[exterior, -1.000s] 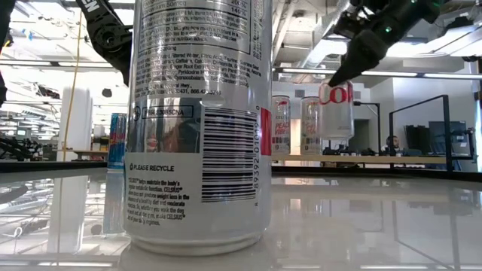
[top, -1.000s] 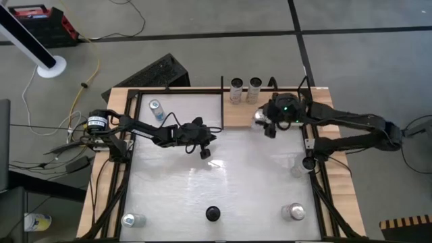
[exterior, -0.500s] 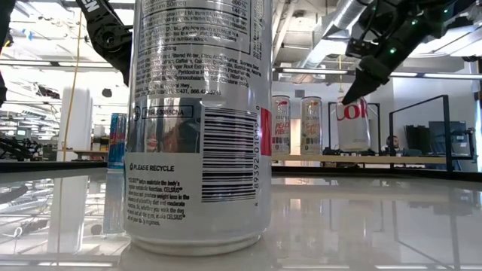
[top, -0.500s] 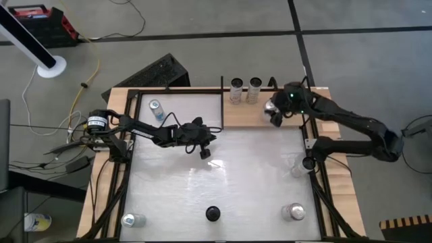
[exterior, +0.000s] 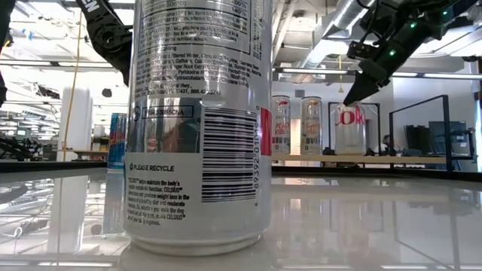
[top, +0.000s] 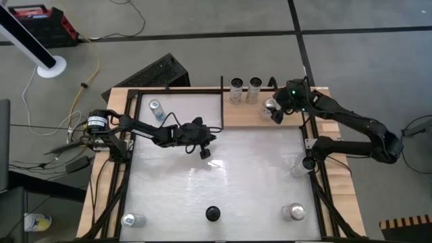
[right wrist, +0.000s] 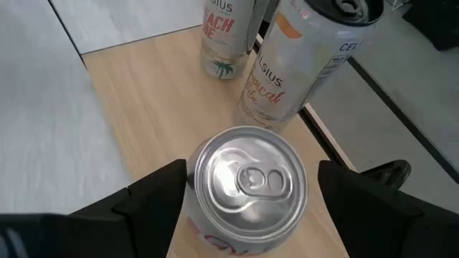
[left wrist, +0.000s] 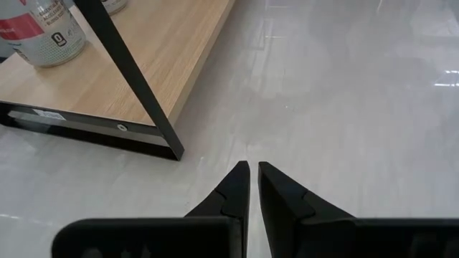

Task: Place canned beverage on shelf
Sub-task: Put the top silver soda can on the shelf

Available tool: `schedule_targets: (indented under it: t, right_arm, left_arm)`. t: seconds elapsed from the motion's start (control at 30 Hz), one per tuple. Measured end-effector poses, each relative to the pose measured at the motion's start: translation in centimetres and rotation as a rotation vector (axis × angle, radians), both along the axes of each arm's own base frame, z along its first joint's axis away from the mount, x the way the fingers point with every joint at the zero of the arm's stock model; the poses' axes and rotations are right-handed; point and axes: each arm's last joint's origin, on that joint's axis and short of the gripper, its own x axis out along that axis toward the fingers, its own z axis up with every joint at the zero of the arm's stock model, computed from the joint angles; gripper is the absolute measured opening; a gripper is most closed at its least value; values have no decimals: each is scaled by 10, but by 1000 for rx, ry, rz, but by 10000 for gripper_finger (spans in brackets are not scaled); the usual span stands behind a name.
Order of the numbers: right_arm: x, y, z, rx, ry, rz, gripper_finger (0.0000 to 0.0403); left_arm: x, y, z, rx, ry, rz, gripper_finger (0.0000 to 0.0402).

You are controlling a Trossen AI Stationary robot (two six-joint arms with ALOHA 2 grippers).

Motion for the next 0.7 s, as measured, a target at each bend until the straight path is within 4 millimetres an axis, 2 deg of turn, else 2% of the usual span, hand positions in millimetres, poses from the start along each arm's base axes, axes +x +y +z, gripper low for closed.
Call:
schedule_targets:
  t: [0.3, 0.43, 0.57, 0.7]
  right_arm:
    - [0, 0, 2, -13, -4, 6, 339]
    - [-1, 2, 19, -45, -50, 17, 339]
    - [-3, 15, 33, -22, -150, 108, 339]
    - [-2, 35, 35, 59, -195, 211, 326]
  left_arm:
    - [0, 0, 0, 0, 0, 0, 19]
    - [0, 0, 0, 3, 0, -1, 19]
    - [0, 0, 0, 14, 4, -6, 19]
    - [0, 0, 0, 15, 4, -2, 19]
